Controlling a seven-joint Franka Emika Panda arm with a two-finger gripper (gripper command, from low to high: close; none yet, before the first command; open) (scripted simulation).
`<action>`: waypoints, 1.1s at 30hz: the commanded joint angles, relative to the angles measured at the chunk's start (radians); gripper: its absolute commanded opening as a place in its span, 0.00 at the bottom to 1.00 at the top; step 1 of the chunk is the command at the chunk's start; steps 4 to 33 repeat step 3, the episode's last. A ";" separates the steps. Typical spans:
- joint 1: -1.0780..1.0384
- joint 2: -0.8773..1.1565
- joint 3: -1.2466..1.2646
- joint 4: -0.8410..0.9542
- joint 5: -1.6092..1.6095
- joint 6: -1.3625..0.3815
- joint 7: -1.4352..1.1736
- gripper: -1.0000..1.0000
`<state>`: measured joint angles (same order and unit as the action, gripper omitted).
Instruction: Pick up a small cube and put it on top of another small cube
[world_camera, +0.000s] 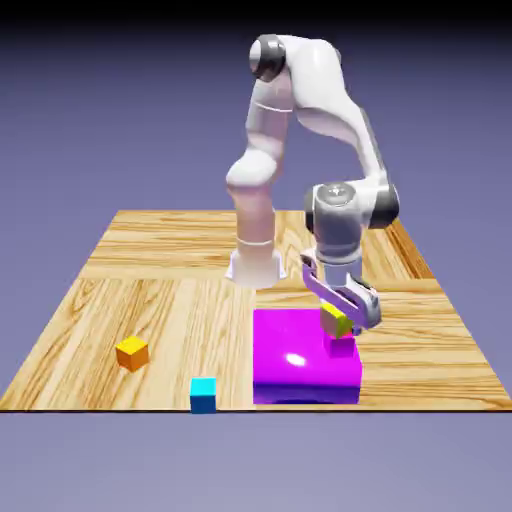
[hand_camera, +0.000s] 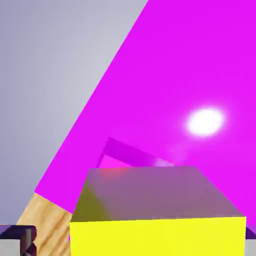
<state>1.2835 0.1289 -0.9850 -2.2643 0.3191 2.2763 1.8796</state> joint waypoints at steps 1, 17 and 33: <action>0.018 -0.034 -0.022 0.008 -0.044 -0.023 0.031 1.00; 0.043 -0.082 -0.053 0.020 -0.103 -0.056 0.073 1.00; 0.043 -0.082 -0.053 0.020 -0.103 -0.056 0.073 1.00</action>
